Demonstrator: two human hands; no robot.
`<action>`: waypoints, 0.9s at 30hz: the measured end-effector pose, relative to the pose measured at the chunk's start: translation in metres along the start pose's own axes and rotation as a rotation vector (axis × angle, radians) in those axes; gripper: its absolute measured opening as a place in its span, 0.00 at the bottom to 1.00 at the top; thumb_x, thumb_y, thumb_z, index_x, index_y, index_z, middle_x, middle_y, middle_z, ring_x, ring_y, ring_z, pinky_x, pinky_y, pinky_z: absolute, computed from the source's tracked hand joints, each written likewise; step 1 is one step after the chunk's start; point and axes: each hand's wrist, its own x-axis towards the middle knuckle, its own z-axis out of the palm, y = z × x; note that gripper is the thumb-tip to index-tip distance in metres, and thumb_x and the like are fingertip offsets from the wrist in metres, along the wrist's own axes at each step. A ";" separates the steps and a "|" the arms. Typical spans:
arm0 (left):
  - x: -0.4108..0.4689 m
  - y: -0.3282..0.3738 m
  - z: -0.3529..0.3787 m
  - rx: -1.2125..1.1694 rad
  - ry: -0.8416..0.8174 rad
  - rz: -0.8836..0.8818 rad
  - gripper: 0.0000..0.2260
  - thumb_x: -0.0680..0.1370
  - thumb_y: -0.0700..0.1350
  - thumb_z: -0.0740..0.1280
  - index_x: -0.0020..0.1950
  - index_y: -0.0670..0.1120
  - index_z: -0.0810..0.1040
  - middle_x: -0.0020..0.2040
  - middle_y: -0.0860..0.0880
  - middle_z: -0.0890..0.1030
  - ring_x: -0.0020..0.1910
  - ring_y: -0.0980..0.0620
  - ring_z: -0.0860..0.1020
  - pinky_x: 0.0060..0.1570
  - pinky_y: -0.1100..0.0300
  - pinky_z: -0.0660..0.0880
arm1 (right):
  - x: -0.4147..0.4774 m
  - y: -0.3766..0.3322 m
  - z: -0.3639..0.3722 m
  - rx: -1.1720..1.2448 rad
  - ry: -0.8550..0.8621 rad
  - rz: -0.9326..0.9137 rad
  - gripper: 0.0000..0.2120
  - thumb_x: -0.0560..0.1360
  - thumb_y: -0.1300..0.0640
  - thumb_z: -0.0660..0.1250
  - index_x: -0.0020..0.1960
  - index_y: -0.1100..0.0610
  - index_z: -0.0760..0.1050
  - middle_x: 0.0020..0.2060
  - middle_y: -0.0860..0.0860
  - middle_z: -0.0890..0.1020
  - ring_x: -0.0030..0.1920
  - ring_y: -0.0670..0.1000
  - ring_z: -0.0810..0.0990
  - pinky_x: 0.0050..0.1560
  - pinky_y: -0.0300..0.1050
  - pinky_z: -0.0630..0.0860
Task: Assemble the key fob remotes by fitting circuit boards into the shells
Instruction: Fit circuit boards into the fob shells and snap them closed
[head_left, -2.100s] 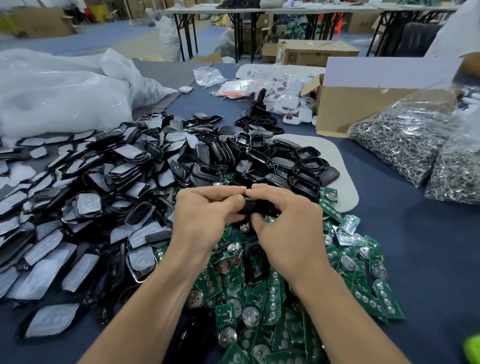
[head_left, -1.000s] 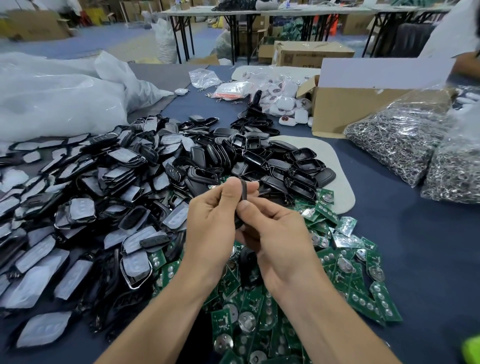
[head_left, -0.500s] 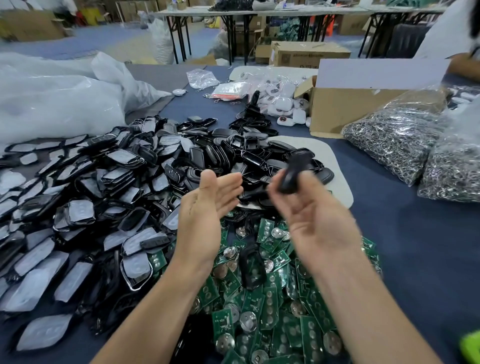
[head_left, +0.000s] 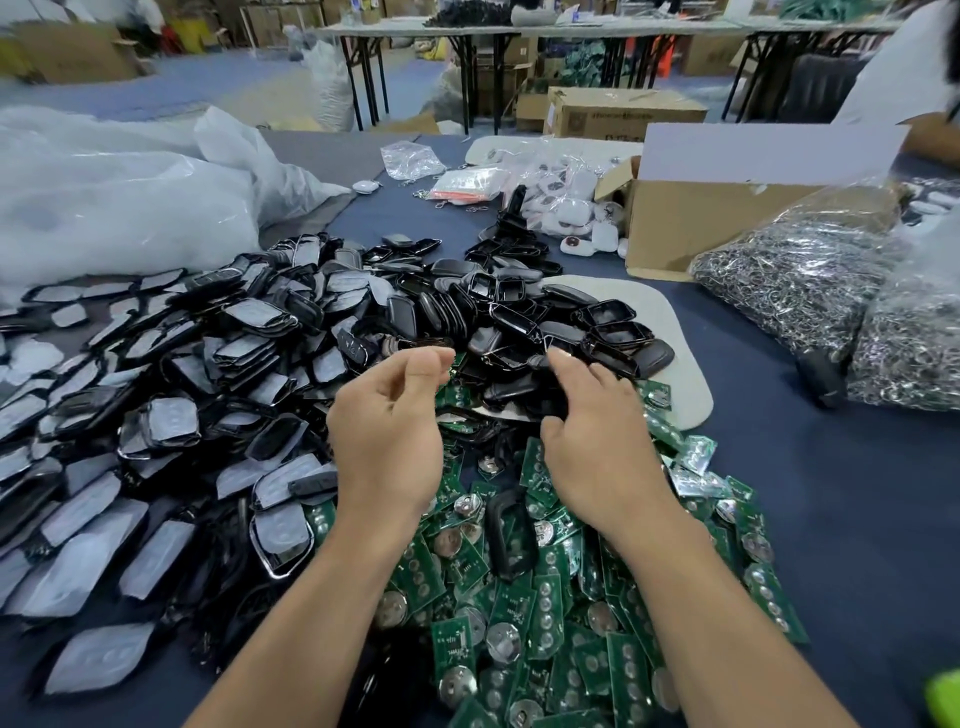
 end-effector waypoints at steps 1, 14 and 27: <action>-0.001 0.000 0.000 0.039 -0.018 0.010 0.13 0.85 0.51 0.65 0.45 0.62 0.86 0.43 0.50 0.87 0.43 0.55 0.83 0.50 0.53 0.83 | 0.001 0.000 0.001 -0.031 0.009 -0.007 0.28 0.80 0.60 0.65 0.79 0.49 0.67 0.74 0.49 0.72 0.76 0.51 0.64 0.82 0.49 0.47; -0.008 0.007 0.004 0.116 -0.278 0.067 0.18 0.75 0.42 0.78 0.61 0.60 0.85 0.52 0.66 0.86 0.54 0.67 0.83 0.58 0.70 0.77 | -0.008 -0.014 -0.003 0.954 0.201 0.174 0.09 0.76 0.63 0.74 0.42 0.50 0.88 0.35 0.49 0.87 0.31 0.46 0.80 0.34 0.38 0.77; 0.007 0.001 0.000 -0.170 -0.313 -0.169 0.33 0.73 0.27 0.74 0.73 0.55 0.77 0.60 0.57 0.86 0.63 0.58 0.83 0.66 0.54 0.79 | -0.012 0.001 -0.023 0.140 0.080 -0.016 0.03 0.75 0.51 0.74 0.46 0.44 0.86 0.33 0.40 0.85 0.32 0.42 0.80 0.36 0.40 0.80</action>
